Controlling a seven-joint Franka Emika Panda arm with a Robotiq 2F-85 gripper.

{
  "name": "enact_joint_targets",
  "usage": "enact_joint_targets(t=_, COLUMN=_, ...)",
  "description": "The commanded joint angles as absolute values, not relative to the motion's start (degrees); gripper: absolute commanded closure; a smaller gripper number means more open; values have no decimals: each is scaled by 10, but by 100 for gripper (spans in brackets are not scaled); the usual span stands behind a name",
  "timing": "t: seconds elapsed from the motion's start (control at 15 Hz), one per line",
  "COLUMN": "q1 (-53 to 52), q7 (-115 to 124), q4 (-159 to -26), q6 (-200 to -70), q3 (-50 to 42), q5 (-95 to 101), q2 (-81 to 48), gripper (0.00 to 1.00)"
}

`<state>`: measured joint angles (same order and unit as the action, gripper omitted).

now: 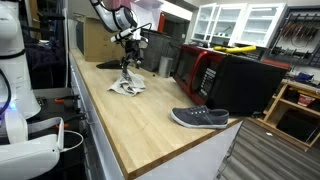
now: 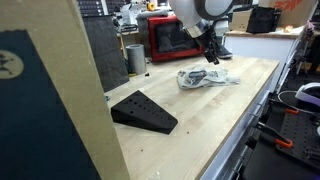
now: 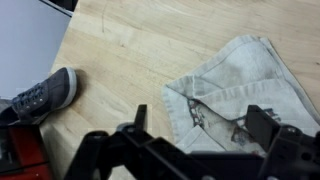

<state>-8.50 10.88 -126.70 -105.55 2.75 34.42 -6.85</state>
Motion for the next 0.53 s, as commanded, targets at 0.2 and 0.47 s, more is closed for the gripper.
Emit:
enact_joint_targets(t=0.2, q1=-81, q7=170, q4=-1268, q6=-1124, q3=34, q5=334, q2=-112, gripper=0)
enact_joint_targets(t=0.47, q1=-82, q7=174, q4=-1260, q6=-1164, q3=27, q5=351, q2=-138, gripper=0)
